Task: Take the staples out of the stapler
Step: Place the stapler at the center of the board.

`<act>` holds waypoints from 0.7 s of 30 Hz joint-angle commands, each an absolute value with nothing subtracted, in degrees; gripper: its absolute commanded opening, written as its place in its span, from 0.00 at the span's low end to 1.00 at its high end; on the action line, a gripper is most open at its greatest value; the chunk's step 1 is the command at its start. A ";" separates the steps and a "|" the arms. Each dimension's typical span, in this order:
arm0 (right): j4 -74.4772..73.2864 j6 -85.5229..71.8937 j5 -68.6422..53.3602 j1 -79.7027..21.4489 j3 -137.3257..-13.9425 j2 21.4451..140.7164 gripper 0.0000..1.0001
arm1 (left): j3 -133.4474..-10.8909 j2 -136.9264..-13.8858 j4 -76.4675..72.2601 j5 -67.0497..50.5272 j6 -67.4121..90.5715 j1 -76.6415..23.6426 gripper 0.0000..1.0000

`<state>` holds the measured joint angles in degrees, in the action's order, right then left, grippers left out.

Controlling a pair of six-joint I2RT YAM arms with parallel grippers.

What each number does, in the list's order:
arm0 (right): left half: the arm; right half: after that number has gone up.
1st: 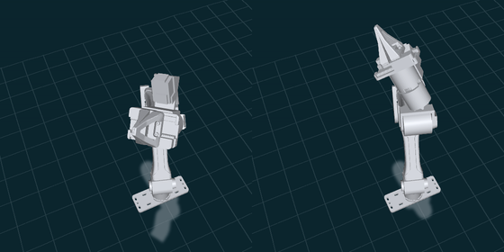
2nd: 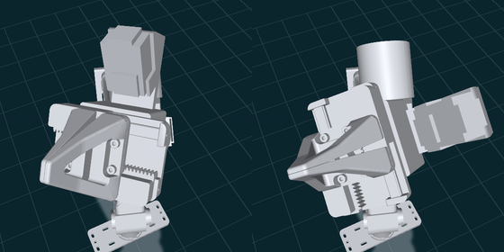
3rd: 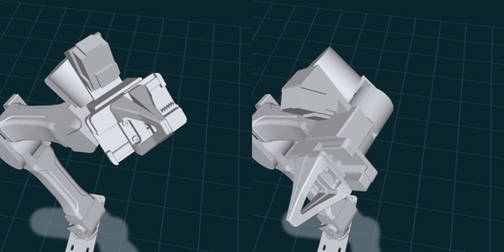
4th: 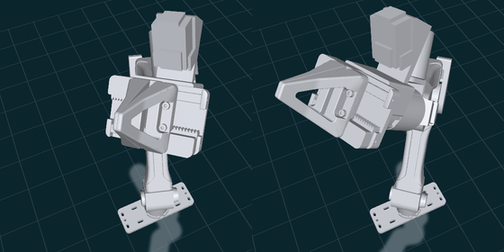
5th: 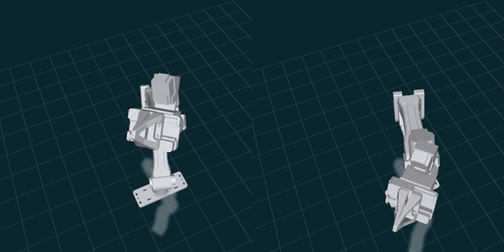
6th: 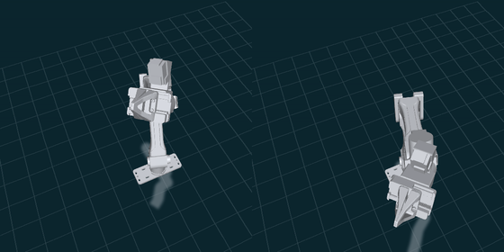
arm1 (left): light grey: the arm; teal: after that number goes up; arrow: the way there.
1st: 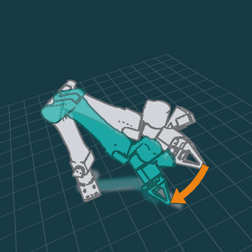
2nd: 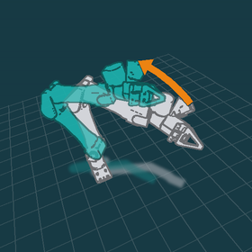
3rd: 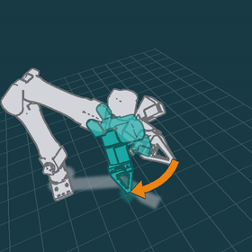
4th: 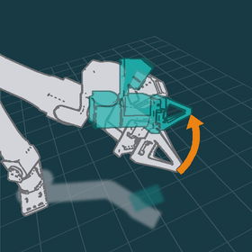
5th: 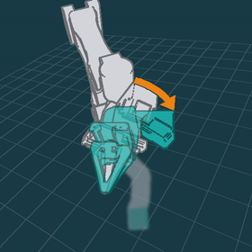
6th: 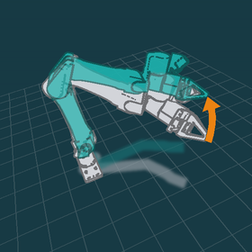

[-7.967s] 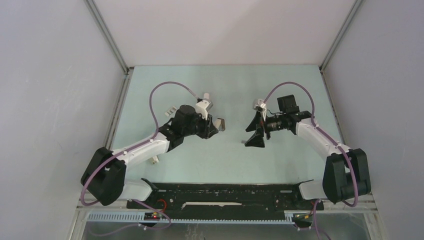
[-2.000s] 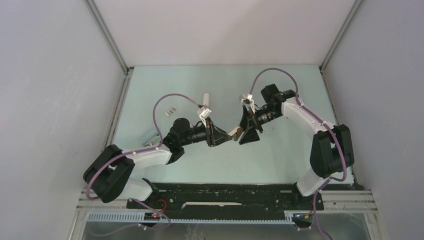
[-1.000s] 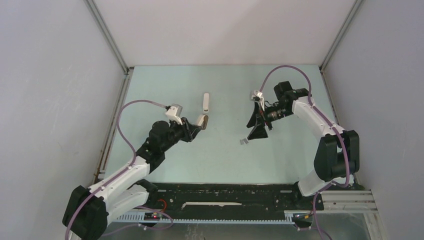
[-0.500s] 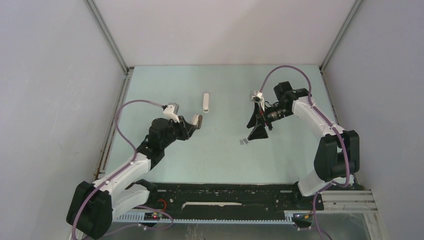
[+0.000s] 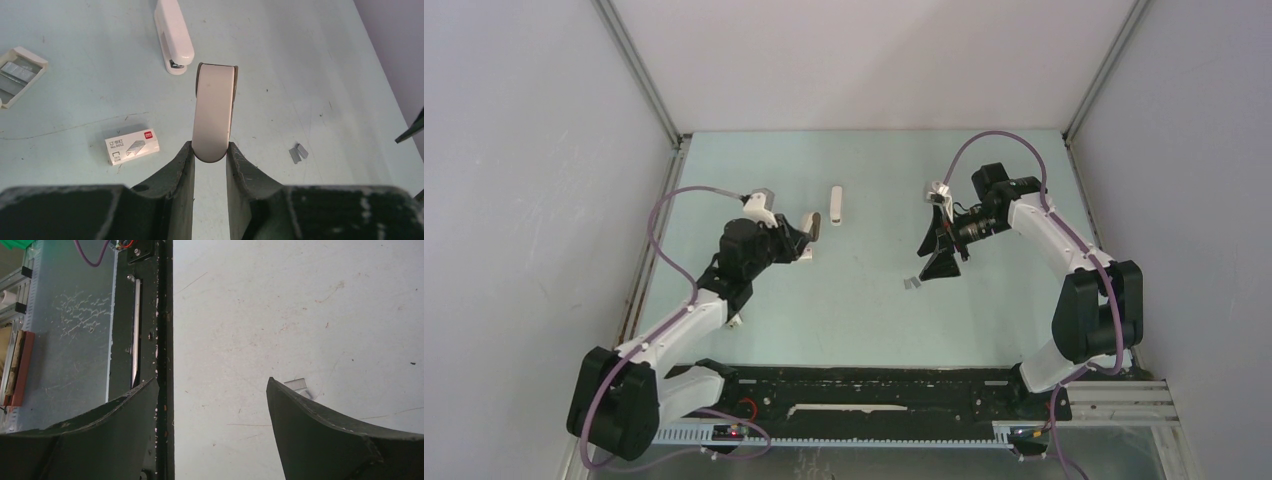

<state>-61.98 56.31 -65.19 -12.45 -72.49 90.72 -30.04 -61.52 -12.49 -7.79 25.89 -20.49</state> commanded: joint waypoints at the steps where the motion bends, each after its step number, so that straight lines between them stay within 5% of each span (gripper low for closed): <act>1: -62.67 57.44 -66.01 -12.22 -72.60 88.44 0.89 | -34.05 -63.03 -12.90 -6.30 26.78 -19.14 0.00; 21: -63.11 58.01 -66.02 -12.22 -72.60 88.68 0.89 | -35.95 -66.46 -14.23 -0.15 24.50 -16.54 0.00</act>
<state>-62.19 56.75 -65.17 -12.45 -72.49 90.72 -31.83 -65.87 -11.84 -1.54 25.87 -17.15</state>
